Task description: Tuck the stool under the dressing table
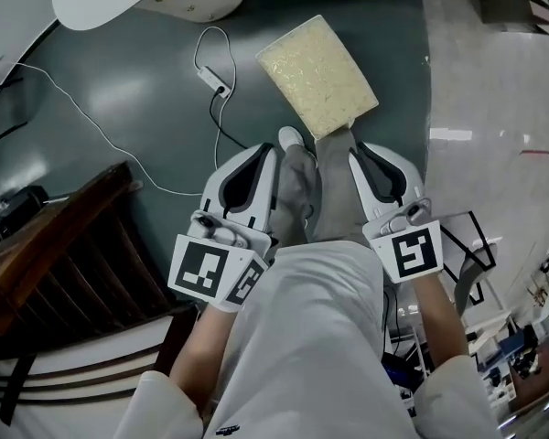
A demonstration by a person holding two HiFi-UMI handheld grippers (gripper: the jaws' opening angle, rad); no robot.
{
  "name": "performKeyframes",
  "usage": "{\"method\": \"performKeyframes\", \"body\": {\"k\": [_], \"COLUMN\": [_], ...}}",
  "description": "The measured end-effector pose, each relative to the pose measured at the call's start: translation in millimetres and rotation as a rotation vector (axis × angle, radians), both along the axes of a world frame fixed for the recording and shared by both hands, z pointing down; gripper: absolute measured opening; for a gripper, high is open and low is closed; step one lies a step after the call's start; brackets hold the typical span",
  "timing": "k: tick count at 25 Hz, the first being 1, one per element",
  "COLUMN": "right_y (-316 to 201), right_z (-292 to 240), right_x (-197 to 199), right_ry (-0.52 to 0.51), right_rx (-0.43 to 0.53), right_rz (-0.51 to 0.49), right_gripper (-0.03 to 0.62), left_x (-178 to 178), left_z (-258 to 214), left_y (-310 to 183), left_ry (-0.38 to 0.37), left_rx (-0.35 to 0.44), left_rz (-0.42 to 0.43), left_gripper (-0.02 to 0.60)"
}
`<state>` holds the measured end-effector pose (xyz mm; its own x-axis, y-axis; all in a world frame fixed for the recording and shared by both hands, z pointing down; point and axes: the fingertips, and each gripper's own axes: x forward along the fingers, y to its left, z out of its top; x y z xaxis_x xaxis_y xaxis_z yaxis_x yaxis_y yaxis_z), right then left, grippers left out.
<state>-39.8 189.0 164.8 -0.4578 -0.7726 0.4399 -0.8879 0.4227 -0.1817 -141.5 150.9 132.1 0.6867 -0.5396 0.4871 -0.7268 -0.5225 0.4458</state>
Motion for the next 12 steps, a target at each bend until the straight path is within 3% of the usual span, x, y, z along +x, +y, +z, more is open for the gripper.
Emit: {"method": "performKeyframes", "body": {"k": [12], "right_y": [-5], "right_z": [125], "right_x": [-2], "right_ry": [-0.108], "right_rx": [-0.157], "right_rz": [0.103], "right_gripper": [0.135], "left_x": [6], "left_z": [74], "left_y": [-2], "left_ry": [-0.064], "left_rx": [-0.057], "left_rz": [0.01], "left_gripper": [0.008]}}
